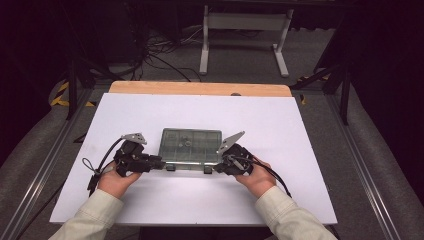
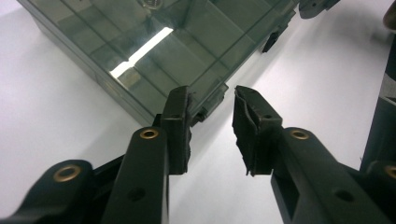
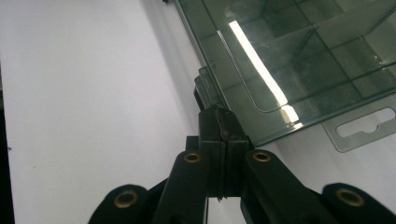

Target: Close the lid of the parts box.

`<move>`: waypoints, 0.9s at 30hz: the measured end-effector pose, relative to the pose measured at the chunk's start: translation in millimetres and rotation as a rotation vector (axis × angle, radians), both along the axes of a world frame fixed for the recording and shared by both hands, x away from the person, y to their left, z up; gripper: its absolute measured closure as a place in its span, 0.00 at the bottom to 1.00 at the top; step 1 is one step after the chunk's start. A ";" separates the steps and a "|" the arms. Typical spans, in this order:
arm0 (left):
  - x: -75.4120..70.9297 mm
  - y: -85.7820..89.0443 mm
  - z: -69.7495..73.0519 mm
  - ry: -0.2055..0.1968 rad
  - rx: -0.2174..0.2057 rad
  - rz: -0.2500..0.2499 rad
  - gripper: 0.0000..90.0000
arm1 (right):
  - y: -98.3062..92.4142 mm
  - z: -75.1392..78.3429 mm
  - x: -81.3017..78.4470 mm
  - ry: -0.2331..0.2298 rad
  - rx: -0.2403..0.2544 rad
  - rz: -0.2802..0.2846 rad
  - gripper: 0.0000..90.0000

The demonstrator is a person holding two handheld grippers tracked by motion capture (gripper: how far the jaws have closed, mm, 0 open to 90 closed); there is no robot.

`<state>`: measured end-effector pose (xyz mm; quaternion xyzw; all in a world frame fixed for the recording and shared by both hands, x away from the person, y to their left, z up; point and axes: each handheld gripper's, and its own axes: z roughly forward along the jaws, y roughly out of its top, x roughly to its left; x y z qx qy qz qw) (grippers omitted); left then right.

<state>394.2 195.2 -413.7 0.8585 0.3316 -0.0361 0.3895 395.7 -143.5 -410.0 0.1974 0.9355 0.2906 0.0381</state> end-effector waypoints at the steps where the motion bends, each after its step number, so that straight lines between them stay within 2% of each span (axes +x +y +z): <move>1: -1.6 1.3 -0.3 -0.001 -0.001 0.004 0.72 | 0.5 -0.1 0.3 -0.003 0.000 -0.001 1.00; 9: -10.5 8.4 -4.4 0.004 -0.023 0.015 0.69 | -0.5 -0.5 1.8 -0.012 -0.003 -0.015 1.00; 11: -13.8 10.8 -4.8 0.002 -0.040 0.017 0.68 | -0.2 -0.9 1.1 -0.015 -0.003 -0.014 1.00; 13: -19.2 14.7 -3.8 -0.015 -0.070 0.017 0.63 | -1.8 1.5 -2.4 0.011 0.033 -0.013 0.93; 16: -24.2 19.5 -2.1 -0.036 -0.101 0.019 0.59 | -7.7 9.6 -6.2 -0.006 0.079 -0.007 0.84; 20: -29.0 25.5 1.2 -0.058 -0.131 0.047 0.55 | -17.2 20.9 -10.4 -0.023 0.147 -0.031 0.64; 23: -32.1 28.9 3.9 -0.074 -0.148 0.060 0.51 | -25.4 29.0 -14.3 -0.056 0.201 -0.065 0.43; 24: -33.6 30.9 5.1 -0.086 -0.155 0.068 0.51 | -25.4 29.0 -14.3 -0.056 0.201 -0.065 0.43; 25: -35.0 32.3 5.7 -0.096 -0.161 0.071 0.48 | -28.7 31.6 -15.7 -0.069 0.217 -0.078 0.38; 26: -36.0 33.5 6.2 -0.100 -0.165 0.071 0.44 | -33.3 34.5 -17.9 -0.089 0.229 -0.088 0.28; 27: -38.9 36.5 7.0 -0.119 -0.176 0.072 0.43 | -35.5 36.3 -19.2 -0.101 0.233 -0.097 0.27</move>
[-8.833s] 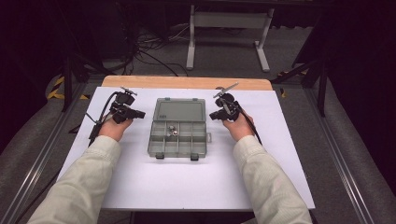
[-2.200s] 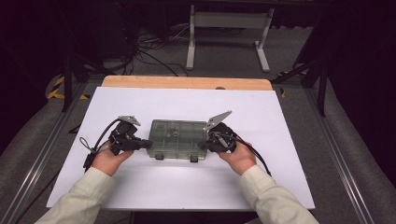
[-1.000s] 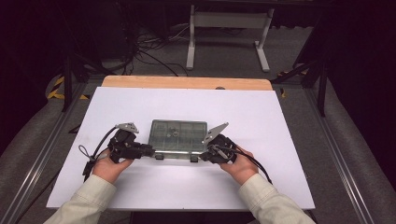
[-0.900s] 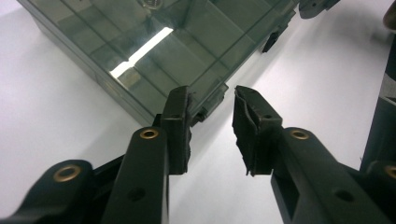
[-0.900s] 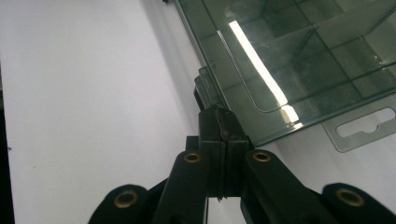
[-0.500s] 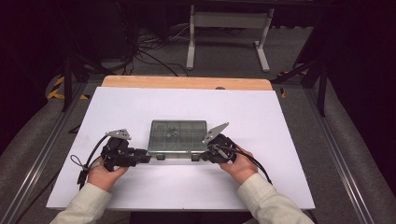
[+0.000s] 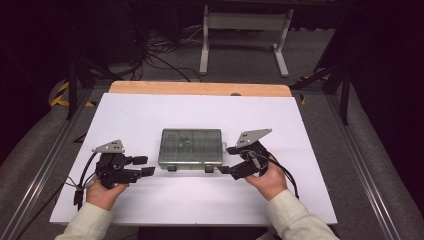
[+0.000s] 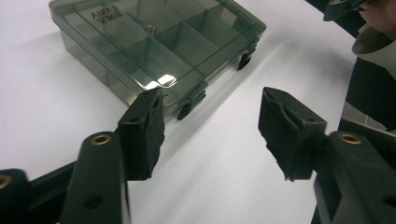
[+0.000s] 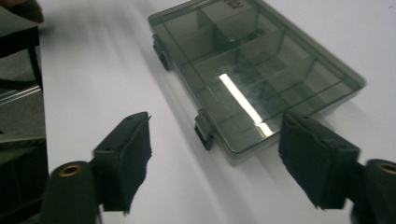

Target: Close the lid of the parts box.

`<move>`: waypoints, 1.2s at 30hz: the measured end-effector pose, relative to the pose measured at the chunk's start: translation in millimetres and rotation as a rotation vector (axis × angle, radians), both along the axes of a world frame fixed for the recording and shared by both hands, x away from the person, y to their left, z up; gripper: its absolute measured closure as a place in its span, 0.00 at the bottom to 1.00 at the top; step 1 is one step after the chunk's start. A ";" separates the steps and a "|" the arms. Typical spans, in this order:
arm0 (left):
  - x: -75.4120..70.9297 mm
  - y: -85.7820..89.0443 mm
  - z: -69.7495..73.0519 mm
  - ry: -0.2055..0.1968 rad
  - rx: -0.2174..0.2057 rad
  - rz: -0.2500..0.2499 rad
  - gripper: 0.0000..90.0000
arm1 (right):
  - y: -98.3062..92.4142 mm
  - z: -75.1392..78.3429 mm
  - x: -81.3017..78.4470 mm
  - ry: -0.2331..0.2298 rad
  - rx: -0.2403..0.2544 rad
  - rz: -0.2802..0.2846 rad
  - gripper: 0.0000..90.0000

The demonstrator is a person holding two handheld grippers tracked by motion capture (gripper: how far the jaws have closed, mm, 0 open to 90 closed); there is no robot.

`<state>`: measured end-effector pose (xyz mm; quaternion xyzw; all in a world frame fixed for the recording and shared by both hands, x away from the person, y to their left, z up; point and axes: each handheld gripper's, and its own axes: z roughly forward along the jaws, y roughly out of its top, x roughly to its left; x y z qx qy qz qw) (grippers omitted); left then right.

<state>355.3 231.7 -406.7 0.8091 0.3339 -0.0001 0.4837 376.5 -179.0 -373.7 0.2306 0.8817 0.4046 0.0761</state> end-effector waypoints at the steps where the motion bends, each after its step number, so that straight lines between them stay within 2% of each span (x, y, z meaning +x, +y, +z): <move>1: -1.5 1.6 0.4 -0.006 -0.006 0.003 0.42 | -2.5 1.7 -1.1 -0.007 0.012 -0.006 0.25; 6: -7.0 7.9 1.2 -0.027 -0.032 0.011 0.38 | -14.7 9.5 -7.7 -0.045 0.071 -0.031 0.15; 9: -11.3 13.2 1.6 -0.072 -0.032 0.033 0.32 | -23.5 12.4 -12.7 -0.079 0.097 -0.047 0.09; 12: -11.0 14.0 1.2 -0.065 -0.019 0.040 0.23 | -33.0 11.8 -15.7 -0.099 0.124 -0.062 0.04; 13: -11.0 14.0 1.2 -0.065 -0.019 0.040 0.19 | -33.0 11.8 -15.7 -0.099 0.124 -0.062 0.04; 16: -11.4 14.8 0.9 -0.071 0.004 0.048 0.16 | -45.4 8.3 -18.8 -0.132 0.153 -0.094 0.01; 17: -11.8 15.1 0.2 -0.071 0.001 0.053 0.15 | -45.4 8.3 -18.8 -0.132 0.153 -0.094 0.01; 20: -13.2 17.6 -3.3 -0.106 -0.005 0.065 0.12 | -54.9 3.7 -21.1 -0.156 0.176 -0.116 0.00; 23: -13.6 18.8 -5.3 -0.123 -0.005 0.065 0.07 | -60.6 0.5 -22.8 -0.164 0.187 -0.123 0.00; 25: -13.3 21.1 -6.2 -0.127 -0.025 0.045 0.02 | -63.5 -1.2 -24.1 -0.167 0.196 -0.126 0.00; 27: -14.1 23.8 -7.2 -0.153 -0.043 0.045 0.00 | -66.6 -2.9 -25.9 -0.182 0.201 -0.129 0.00; 32: -15.4 31.7 -11.5 -0.180 -0.085 0.065 0.00 | -73.7 -5.6 -29.8 -0.221 0.228 -0.131 0.00; 33: -16.3 35.1 -14.3 -0.197 -0.107 0.071 0.00 | -76.3 -6.7 -30.3 -0.227 0.229 -0.133 0.00; 34: -16.3 35.1 -14.3 -0.197 -0.107 0.071 0.00 | -76.3 -6.7 -30.3 -0.227 0.229 -0.133 0.00; 36: -19.0 38.8 -18.4 -0.245 -0.138 0.080 0.00 | -80.1 -9.8 -31.4 -0.238 0.241 -0.134 0.00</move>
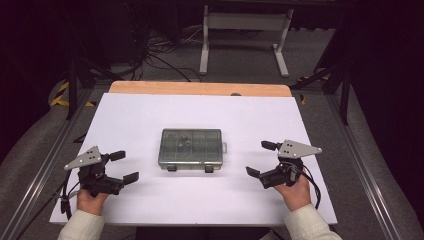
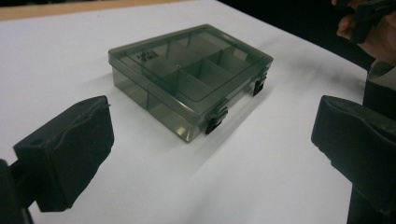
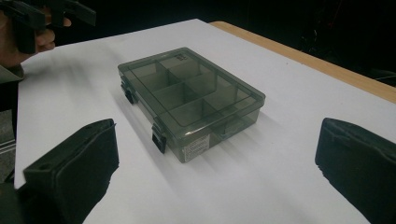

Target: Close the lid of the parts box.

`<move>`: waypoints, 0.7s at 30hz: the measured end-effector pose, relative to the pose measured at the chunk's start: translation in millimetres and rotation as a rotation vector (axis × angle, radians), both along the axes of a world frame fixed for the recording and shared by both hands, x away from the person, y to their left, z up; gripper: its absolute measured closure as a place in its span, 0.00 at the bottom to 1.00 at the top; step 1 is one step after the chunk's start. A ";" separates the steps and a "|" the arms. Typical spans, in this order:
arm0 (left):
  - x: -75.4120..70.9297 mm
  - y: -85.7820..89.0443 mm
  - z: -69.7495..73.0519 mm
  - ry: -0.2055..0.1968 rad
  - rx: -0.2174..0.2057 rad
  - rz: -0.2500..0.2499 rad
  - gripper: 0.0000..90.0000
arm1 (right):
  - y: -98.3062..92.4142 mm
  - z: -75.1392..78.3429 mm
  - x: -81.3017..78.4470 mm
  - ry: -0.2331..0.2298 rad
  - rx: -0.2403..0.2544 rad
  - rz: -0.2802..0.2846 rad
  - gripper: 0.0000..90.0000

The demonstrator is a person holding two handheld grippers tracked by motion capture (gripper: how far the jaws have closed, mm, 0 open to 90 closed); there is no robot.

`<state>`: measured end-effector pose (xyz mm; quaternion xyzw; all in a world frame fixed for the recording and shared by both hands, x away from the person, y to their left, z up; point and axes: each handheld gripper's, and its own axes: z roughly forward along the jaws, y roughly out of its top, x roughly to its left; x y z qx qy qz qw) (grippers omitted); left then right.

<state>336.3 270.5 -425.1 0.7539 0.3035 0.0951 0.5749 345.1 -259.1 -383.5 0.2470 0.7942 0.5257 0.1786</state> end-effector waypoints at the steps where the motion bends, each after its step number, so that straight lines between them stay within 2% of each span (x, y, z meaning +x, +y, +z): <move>1: 0.0 0.0 0.0 0.000 0.000 0.000 0.00 | -1.2 -1.1 -0.6 -0.007 0.006 0.001 0.00; 2: -2.5 2.3 -2.9 -0.039 -0.006 0.029 0.00 | -2.3 -2.2 -1.0 -0.015 0.009 0.000 0.00; 3: -3.4 3.2 -4.1 -0.048 -0.010 0.038 0.00 | -3.4 -3.3 -1.7 -0.021 0.008 -0.003 0.00; 8: -5.4 7.2 -9.1 -0.052 -0.024 0.041 0.00 | -7.9 -8.9 -3.3 -0.040 0.010 -0.005 0.00; 11: -8.0 10.5 -14.5 -0.068 -0.024 0.049 0.00 | -14.3 -16.1 -4.9 -0.054 0.030 -0.013 0.00; 16: -9.4 13.3 -21.5 -0.061 -0.029 0.046 0.00 | -20.5 -25.0 -7.8 -0.072 0.050 -0.037 0.00; 17: -9.5 13.3 -23.3 -0.064 -0.035 0.048 0.00 | -24.2 -31.6 -10.0 -0.089 0.064 -0.050 0.00; 21: -11.0 15.7 -29.3 -0.071 -0.035 0.060 0.00 | -26.3 -36.6 -12.1 -0.103 0.042 -0.069 0.00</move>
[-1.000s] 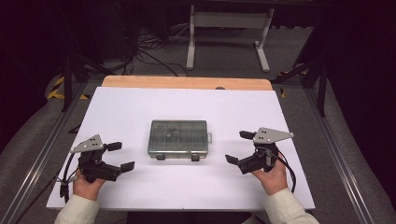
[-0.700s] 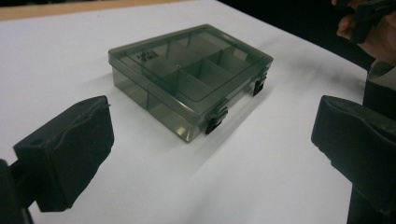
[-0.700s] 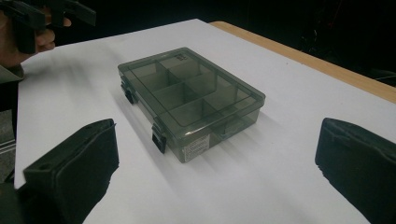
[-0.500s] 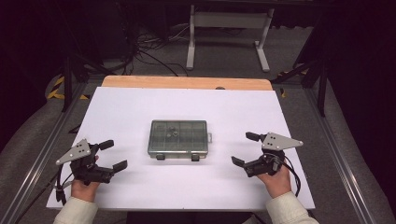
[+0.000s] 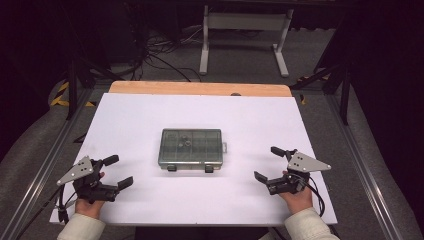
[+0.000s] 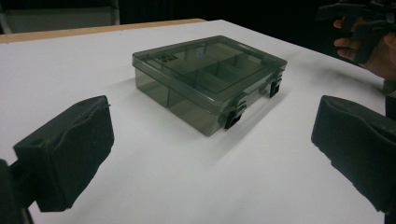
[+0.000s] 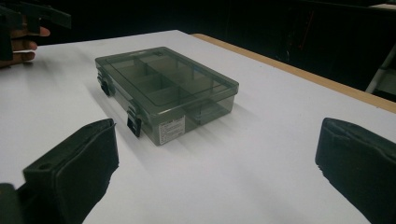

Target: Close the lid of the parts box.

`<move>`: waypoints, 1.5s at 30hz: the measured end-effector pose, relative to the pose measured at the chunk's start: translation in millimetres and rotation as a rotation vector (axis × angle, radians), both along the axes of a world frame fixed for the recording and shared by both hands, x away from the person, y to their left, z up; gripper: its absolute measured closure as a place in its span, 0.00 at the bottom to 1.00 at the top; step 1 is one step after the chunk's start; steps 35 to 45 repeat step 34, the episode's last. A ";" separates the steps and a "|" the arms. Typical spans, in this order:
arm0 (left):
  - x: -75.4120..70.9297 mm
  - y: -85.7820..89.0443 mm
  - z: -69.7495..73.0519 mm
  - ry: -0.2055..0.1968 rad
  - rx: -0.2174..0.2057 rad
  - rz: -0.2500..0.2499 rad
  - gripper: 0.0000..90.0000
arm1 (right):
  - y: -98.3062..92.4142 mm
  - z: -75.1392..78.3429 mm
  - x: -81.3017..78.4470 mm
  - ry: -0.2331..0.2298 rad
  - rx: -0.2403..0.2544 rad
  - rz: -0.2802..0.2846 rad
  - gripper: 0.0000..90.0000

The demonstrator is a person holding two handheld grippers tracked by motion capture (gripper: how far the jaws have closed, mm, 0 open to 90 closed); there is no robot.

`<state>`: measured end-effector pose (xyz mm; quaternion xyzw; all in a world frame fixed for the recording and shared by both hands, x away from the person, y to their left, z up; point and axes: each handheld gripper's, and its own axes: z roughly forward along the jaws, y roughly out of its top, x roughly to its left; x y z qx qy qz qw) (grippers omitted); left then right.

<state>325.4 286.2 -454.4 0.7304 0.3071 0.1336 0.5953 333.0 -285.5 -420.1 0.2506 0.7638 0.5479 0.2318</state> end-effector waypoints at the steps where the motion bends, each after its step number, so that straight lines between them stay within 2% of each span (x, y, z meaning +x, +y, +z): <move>1: 0.0 0.1 -0.8 -0.002 -0.007 -0.003 0.00 | 0.1 -0.5 -0.2 0.000 0.001 0.001 0.00; 6: -4.0 0.3 -2.3 -0.030 -0.027 0.000 0.00 | -1.7 -9.5 -0.9 -0.011 0.042 0.000 0.00; 12: -4.1 -0.2 -2.3 -0.038 -0.028 0.012 0.00 | -11.0 -24.5 -2.6 -0.024 0.053 -0.037 0.00; 13: -4.1 -0.2 -2.3 -0.038 -0.028 0.012 0.00 | -12.0 -24.8 -2.6 -0.018 0.069 -0.040 0.00; 15: -4.2 -0.2 -2.0 -0.041 -0.028 0.025 0.00 | -11.6 -24.9 -3.7 -0.026 0.069 -0.047 0.00; 22: -4.3 0.1 -1.9 -0.041 -0.030 0.065 0.00 | -6.0 -28.0 -3.7 -0.023 0.034 -0.056 0.00; 23: -3.8 -0.4 -2.3 -0.038 -0.021 0.073 0.00 | -5.9 -27.9 -3.8 -0.022 0.031 -0.060 0.00; 31: -4.4 -4.4 -1.6 -0.050 0.023 0.087 0.00 | -5.0 -27.9 -2.0 -0.020 0.051 -0.059 0.00; 45: -3.6 -3.9 -1.8 -0.056 0.026 0.094 0.00 | -3.6 -27.8 -1.9 -0.017 0.056 -0.058 0.00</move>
